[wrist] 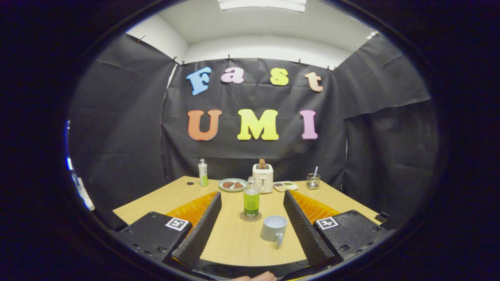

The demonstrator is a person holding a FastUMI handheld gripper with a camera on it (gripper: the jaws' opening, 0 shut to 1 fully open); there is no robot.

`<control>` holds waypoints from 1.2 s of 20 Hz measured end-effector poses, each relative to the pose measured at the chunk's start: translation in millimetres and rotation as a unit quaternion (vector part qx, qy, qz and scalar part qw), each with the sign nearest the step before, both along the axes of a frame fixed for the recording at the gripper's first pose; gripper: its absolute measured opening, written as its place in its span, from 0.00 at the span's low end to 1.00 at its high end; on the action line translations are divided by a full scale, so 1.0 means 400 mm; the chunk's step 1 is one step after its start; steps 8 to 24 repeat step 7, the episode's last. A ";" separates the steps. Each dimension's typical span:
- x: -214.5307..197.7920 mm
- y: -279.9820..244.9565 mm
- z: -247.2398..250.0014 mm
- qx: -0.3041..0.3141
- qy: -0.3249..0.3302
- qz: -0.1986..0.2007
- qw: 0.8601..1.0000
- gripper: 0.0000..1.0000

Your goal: Take the bottle from table, then pour the juice into the cup, finally place the bottle on the coaster

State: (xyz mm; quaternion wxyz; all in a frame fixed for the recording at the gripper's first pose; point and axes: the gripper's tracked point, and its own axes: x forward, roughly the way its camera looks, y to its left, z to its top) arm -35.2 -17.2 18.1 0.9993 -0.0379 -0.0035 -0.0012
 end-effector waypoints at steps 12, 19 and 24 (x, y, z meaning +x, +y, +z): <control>-0.024 -0.020 0.010 -0.001 -0.008 -0.012 1.000 1.00; -0.024 -0.020 0.010 -0.001 -0.008 -0.012 1.000 1.00; -0.024 -0.020 0.010 -0.001 -0.008 -0.012 1.000 1.00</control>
